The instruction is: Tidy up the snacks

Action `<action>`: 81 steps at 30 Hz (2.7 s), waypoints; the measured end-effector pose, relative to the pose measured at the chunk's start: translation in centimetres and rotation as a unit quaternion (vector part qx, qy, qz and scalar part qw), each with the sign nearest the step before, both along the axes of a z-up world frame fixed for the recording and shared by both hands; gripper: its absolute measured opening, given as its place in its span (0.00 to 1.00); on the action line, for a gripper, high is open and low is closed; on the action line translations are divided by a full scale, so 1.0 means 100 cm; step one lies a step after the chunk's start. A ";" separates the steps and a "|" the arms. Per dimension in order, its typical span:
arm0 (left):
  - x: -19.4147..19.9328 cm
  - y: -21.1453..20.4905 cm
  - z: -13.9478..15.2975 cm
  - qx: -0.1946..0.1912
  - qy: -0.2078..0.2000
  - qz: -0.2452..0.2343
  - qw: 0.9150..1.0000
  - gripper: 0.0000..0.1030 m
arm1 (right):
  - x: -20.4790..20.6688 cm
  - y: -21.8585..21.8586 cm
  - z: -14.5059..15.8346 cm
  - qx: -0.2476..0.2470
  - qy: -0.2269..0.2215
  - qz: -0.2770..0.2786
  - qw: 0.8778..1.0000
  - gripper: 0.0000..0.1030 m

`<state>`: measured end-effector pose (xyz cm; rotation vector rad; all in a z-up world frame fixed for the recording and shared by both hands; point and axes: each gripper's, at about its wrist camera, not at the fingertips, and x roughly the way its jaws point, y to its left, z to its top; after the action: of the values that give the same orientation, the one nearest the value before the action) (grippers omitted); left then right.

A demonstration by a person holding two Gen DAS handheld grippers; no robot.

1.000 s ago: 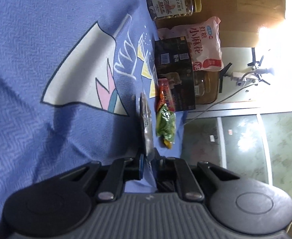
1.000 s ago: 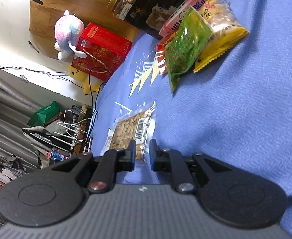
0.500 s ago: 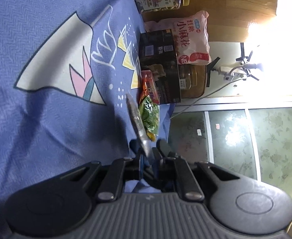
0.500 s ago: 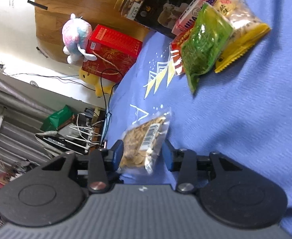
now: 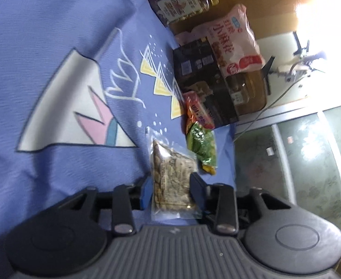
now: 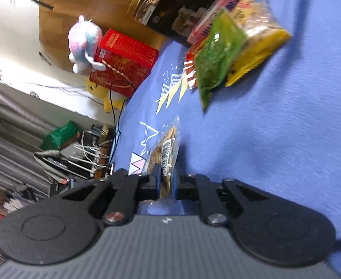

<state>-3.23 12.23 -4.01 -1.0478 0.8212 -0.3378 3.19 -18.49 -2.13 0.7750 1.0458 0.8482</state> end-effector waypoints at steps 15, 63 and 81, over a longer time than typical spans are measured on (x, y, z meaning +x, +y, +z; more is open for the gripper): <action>0.044 -0.060 0.063 0.153 -0.051 -0.048 0.986 0.14 | 0.005 -0.028 0.035 -0.018 -0.089 -0.039 0.995 0.12; 0.259 -0.107 0.106 0.378 -0.081 -0.014 0.922 0.19 | 0.187 0.009 0.087 -0.244 -0.283 -0.075 0.924 0.34; 0.192 -0.146 0.124 0.472 -0.113 -0.004 0.875 0.19 | 0.108 -0.008 0.102 -0.239 -0.333 -0.099 0.907 0.36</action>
<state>15.94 -2.32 8.34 -0.0800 0.6517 -0.0309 14.00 -19.27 8.11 0.1346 0.5067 0.5756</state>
